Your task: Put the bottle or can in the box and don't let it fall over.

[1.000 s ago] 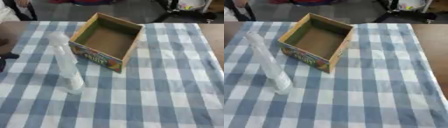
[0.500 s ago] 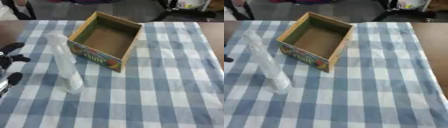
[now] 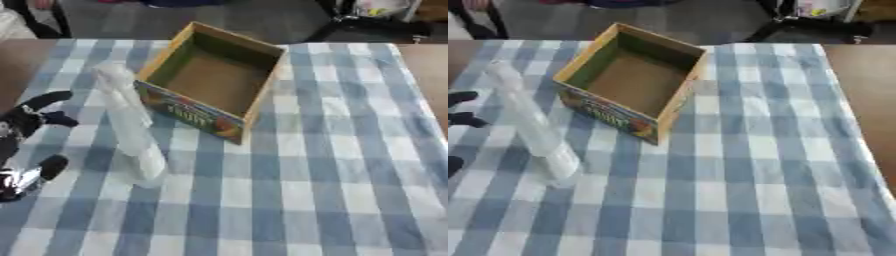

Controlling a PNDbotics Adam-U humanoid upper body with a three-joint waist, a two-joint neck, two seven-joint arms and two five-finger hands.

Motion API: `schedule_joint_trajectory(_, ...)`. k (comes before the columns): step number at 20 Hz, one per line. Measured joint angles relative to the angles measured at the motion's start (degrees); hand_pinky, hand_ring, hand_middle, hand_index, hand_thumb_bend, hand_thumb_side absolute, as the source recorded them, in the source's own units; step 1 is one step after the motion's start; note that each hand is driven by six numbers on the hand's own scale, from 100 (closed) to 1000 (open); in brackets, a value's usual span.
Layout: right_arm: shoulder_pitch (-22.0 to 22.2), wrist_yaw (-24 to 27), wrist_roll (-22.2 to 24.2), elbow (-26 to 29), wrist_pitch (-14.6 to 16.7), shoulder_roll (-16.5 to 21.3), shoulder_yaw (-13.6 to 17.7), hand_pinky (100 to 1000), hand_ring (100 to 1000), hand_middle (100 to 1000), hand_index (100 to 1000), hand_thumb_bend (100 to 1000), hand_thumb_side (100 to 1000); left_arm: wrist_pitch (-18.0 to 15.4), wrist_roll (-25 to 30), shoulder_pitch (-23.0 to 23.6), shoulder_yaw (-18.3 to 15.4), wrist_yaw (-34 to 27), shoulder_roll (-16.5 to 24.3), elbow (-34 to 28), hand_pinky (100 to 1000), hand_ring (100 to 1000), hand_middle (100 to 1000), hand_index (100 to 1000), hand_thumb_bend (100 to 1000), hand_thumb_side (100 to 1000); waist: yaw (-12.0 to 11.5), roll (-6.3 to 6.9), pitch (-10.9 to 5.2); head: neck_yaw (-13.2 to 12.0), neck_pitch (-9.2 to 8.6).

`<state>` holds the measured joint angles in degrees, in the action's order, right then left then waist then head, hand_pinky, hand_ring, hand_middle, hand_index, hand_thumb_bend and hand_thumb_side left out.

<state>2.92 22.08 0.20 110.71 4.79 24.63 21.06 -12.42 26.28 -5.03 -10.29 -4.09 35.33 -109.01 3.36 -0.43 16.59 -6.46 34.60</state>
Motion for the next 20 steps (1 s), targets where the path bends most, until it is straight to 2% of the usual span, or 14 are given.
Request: schedule_joint_trajectory(20,-0.38,-0.20,0.38,-0.33,-0.42,-0.23,-0.29,843,989,1000,1000,100,695,4.01,0.51,-5.83,3.92,2.08,0.48,2.17,1000,799,952,1000,409,530,0.48,0.20,0.31,-0.90,-0.42)
